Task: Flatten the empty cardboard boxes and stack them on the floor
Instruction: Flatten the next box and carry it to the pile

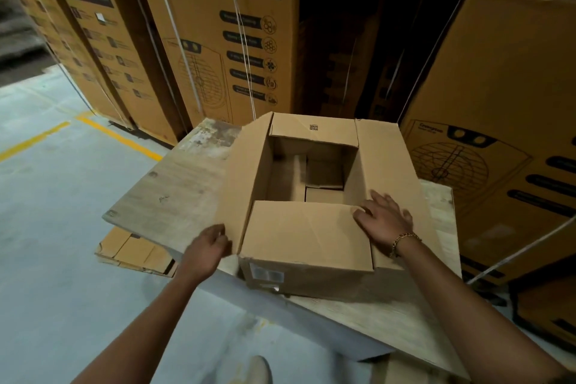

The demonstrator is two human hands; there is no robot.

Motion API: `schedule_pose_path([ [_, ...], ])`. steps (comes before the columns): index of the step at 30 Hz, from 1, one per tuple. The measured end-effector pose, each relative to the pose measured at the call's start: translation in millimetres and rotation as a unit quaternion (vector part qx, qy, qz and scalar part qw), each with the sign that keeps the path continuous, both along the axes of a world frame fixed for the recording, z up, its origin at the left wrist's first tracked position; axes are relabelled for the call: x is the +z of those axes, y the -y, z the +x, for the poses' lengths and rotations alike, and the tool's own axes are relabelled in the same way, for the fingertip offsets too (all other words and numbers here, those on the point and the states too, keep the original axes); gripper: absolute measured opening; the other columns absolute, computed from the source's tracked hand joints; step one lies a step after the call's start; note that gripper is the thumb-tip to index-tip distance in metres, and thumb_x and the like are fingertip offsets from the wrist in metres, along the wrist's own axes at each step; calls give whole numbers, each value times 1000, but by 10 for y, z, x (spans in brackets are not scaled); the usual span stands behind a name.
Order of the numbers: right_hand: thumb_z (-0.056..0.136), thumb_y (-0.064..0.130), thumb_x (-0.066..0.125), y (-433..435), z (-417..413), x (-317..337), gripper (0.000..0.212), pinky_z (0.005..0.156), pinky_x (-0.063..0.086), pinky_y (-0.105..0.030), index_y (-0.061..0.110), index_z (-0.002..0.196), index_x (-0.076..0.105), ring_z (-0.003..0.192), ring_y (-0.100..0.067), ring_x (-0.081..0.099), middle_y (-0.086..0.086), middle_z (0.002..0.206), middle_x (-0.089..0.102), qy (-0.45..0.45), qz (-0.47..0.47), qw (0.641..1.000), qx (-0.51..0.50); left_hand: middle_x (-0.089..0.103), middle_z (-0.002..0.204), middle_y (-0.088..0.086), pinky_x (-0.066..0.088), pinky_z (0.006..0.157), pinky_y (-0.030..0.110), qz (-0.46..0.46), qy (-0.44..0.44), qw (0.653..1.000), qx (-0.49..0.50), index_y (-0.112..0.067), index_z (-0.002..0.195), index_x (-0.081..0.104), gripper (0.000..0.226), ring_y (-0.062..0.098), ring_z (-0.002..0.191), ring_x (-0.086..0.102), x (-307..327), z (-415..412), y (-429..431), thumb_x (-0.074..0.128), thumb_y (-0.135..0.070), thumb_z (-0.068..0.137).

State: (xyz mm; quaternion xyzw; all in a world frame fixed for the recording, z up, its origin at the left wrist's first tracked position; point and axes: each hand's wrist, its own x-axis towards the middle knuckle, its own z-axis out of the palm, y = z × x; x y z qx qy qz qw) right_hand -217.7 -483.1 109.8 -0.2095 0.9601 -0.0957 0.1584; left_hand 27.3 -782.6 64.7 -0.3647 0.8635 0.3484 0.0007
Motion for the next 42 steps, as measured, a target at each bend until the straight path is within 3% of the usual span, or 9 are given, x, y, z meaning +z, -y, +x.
schedule_pose_path([
  [4, 88, 71, 36, 215, -204, 190, 64, 91, 45, -40, 18, 97, 71, 107, -28, 60, -7, 116, 68, 56, -167, 975, -139, 70, 112, 4, 49, 85, 40, 54, -2, 998, 15, -23, 120, 59, 61, 23, 96, 65, -146, -147, 20, 29, -68, 92],
  [8, 90, 41, 64, 196, -419, 478, 35, 62, 41, -28, 11, 73, 68, 67, -20, 58, -10, 82, 71, 158, -199, 954, -161, 59, 102, -4, 44, 74, 36, -33, 20, 999, 3, -27, 100, 56, 64, 19, 87, 61, -156, -246, 240, 29, -84, 88],
  [11, 71, 57, 78, 81, -456, 597, 42, 70, 43, -29, 17, 78, 67, 78, -15, 57, -3, 85, 68, 247, -157, 953, -82, 54, 104, -1, 44, 75, 36, -45, 28, 998, -19, -25, 101, 52, 65, 18, 88, 56, -96, -341, 365, 33, -85, 83],
  [15, 35, 74, 83, -123, -387, 694, 94, 103, 40, -32, 35, 117, 60, 122, -11, 48, 7, 131, 54, 316, -134, 939, -4, 54, 119, 4, 46, 83, 38, 38, 71, 994, -76, -20, 121, 52, 93, 21, 101, 55, -33, -417, 451, 38, -92, 63],
  [19, 82, 32, 78, -206, -101, 609, 74, 108, 33, -24, 23, 143, 39, 144, -16, 30, 6, 151, 33, 330, -78, 940, 44, 50, 142, 10, 48, 102, 52, 96, 78, 984, -132, -23, 136, 48, 116, 31, 122, 54, 35, -341, 508, 49, -101, 50],
  [23, 58, 67, 82, -367, 329, 431, 134, 122, 12, -40, 24, 159, 4, 152, -23, -7, -2, 165, -10, 240, 17, 970, 32, -6, 170, 4, 18, 120, 57, -73, 121, 965, -222, -23, 162, 8, 150, 28, 156, 1, 334, -219, 348, 46, -104, 42],
  [27, 25, 82, 75, -387, 720, 164, 167, 122, 6, -47, 32, 155, -17, 147, -31, -25, -3, 160, -30, 187, 48, 981, -1, -28, 164, -1, 10, 123, 53, -35, 178, 942, -282, -24, 158, -20, 163, 24, 155, -15, 321, -164, 178, 66, -97, 41],
  [35, 45, 54, 94, -277, 785, -163, 162, 117, 31, -40, 32, 152, -25, 151, -27, 15, -4, 166, -6, 148, -90, 984, -41, -2, 169, 16, 40, 114, 48, -86, 135, 952, -261, -26, 153, -31, 170, 37, 149, 30, 170, -274, -74, 86, -76, 42],
  [42, 46, 47, 96, -242, 788, -240, 159, 106, 44, -39, 38, 152, -23, 138, -28, 42, -4, 161, 26, 140, -144, 978, -65, 41, 156, 4, 50, 104, 46, 39, 47, 975, -212, -37, 157, -11, 159, 27, 130, 54, -112, -286, 40, 90, -66, 38],
])
